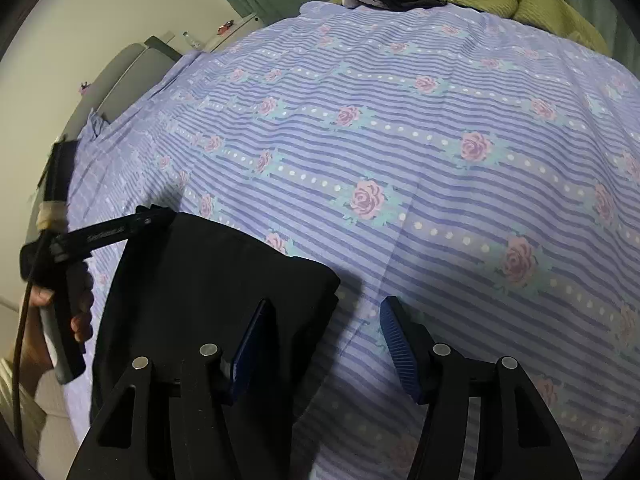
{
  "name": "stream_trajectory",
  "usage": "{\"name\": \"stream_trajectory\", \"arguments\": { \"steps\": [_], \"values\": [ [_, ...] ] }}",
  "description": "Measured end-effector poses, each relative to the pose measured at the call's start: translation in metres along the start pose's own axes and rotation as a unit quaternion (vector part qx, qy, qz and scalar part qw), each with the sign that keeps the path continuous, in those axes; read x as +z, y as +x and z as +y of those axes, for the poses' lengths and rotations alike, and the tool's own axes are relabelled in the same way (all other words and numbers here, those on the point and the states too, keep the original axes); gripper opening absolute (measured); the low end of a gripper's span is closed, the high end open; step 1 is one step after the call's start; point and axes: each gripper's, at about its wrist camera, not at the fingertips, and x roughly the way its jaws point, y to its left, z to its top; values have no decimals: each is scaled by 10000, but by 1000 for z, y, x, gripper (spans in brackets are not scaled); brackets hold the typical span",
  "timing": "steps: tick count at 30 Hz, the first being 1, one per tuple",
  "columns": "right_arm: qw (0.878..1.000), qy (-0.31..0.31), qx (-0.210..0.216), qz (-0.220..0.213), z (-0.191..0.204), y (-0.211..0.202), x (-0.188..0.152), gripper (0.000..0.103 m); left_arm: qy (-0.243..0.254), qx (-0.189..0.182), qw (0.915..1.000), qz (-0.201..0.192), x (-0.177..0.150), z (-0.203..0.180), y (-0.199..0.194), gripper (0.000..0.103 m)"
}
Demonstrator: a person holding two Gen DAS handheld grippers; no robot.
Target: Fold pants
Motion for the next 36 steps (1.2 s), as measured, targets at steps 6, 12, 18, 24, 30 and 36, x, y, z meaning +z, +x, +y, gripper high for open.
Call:
{"name": "stream_trajectory", "arguments": {
  "steps": [6,12,18,24,30,36],
  "values": [
    [9999,-50,94,-17,-4,5,6,47,-75,62,10000,23,2,0,-6,18],
    [9977,36,612,302,-8,2,17,10,-164,-23,9997,-199,4,-4,-34,12],
    [9949,-698,656,-317,32,-68,20,8,-215,-174,9950,-956,-8,-8,-101,11],
    [9832,-1452,910,-621,92,-135,-2,8,-420,-285,9855,-1619,-44,1,-183,10],
    [9653,-2272,1171,-540,151,-183,-52,7,-751,10,9762,-2034,-115,31,-264,10],
    [9424,-2989,1463,-323,212,-208,-114,7,-1274,295,9722,-1944,-205,75,-304,10]
  ]
}}
